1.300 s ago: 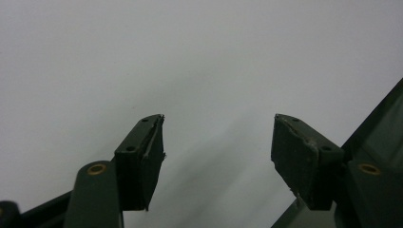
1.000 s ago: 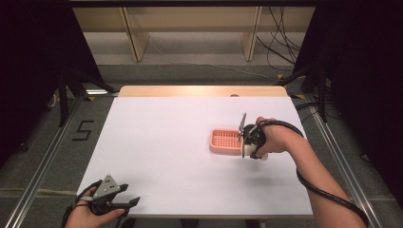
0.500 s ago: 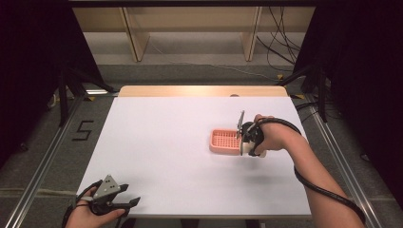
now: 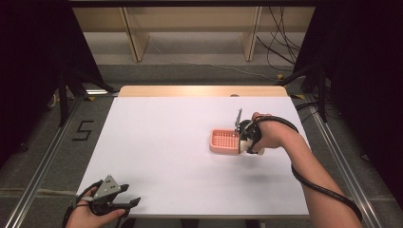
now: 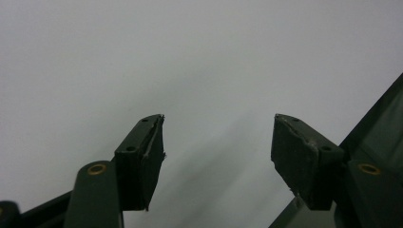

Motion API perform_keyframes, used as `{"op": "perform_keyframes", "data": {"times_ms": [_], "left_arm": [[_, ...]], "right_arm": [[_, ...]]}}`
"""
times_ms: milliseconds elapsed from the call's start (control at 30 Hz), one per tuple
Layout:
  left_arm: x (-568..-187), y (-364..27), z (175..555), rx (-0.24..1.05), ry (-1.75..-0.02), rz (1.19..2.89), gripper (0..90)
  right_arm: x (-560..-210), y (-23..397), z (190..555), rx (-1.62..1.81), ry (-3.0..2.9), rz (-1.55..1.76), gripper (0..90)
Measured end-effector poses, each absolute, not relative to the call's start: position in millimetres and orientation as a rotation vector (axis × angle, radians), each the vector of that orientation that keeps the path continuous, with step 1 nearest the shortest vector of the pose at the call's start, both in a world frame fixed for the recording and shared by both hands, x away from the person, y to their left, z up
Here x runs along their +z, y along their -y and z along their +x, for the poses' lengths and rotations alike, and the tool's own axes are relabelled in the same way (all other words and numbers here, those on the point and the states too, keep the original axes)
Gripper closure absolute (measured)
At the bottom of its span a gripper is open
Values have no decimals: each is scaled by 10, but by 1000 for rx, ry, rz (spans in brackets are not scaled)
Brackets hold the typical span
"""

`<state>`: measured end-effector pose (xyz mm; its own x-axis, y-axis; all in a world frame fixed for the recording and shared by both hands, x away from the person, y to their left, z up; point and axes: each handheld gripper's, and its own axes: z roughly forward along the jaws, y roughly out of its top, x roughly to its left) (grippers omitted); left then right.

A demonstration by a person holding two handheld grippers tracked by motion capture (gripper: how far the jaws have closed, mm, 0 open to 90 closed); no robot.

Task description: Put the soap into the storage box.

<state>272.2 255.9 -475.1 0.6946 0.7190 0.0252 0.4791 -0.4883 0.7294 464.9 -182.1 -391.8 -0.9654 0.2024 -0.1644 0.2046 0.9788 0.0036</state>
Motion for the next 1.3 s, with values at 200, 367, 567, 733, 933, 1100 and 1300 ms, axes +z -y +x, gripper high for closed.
{"op": "perform_keyframes", "data": {"times_ms": [200,367,567,733,933,1100,1300], "left_arm": [[-4754,-2557,2722,427,-911,2172,351],[-4753,-2560,2730,456,-901,2177,351],[-4744,-2567,2728,450,-896,2184,351],[-4766,-2528,2689,389,-970,2126,352],[-4743,-2564,2722,438,-904,2175,352],[-4748,-2545,2691,404,-964,2144,353],[-4747,-2544,2699,407,-938,2145,353]], "right_arm": [[-3925,1793,4695,-12,-2965,259,506],[-3940,1771,4682,-38,-2963,321,506],[-3960,1750,4706,-39,-2967,291,506],[-3942,1718,4762,-23,-2962,251,506],[-3929,1674,4786,-28,-2951,265,506],[-3901,1616,4803,-25,-2938,274,506],[-3882,1561,4829,-32,-2945,288,506]]}}
